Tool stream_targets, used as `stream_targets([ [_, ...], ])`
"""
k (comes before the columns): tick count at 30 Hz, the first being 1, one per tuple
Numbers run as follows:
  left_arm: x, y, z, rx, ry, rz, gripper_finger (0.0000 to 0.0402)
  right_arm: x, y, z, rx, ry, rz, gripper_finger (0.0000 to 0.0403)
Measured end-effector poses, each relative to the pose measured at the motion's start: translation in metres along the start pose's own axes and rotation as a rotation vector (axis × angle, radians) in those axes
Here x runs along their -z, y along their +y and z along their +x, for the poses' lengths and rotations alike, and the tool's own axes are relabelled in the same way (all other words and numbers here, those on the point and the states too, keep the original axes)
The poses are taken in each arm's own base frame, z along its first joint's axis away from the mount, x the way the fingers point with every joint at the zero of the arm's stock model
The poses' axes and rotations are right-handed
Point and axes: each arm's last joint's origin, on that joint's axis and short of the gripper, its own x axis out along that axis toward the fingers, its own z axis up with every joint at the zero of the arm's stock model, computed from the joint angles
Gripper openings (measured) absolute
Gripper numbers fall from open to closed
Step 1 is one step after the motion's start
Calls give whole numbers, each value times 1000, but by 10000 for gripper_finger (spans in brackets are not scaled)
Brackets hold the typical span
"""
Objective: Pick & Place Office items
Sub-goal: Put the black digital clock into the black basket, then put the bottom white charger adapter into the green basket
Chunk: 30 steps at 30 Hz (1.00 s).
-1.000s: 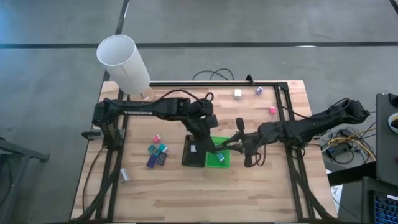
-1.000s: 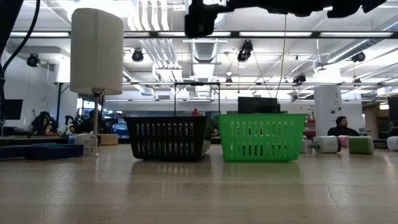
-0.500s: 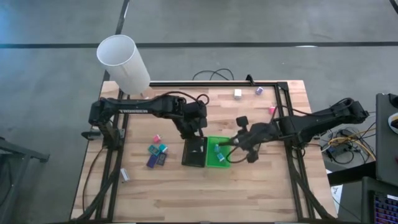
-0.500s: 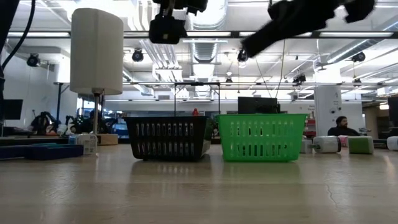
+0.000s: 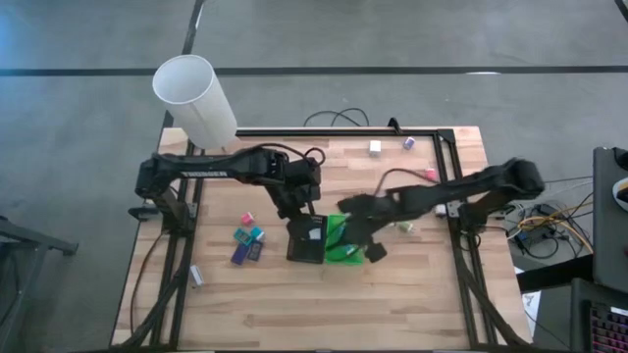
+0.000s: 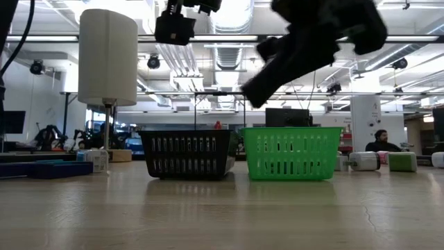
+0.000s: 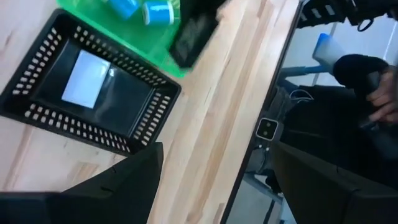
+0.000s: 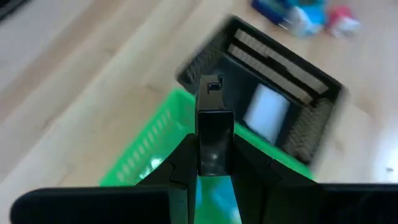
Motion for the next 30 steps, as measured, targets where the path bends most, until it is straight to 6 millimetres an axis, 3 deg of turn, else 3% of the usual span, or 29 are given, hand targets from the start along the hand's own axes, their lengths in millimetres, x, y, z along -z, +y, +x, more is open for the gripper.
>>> stream_targets([
  [10, 12, -3, -18, -29, -26, -7, 302, -23, -23, 66, -51, 62, -72, 61],
  [15, 17, -4, -26, -39, -52, -15, 302, -32, -29, 76, 16, 79, -83, 61],
  [20, 19, -5, -30, -64, -73, -38, 302, -35, -29, 72, 29, 72, -81, 62],
  [30, 19, -4, -30, -67, -69, -44, 303, -35, -27, 66, 36, 62, -10, 240],
])
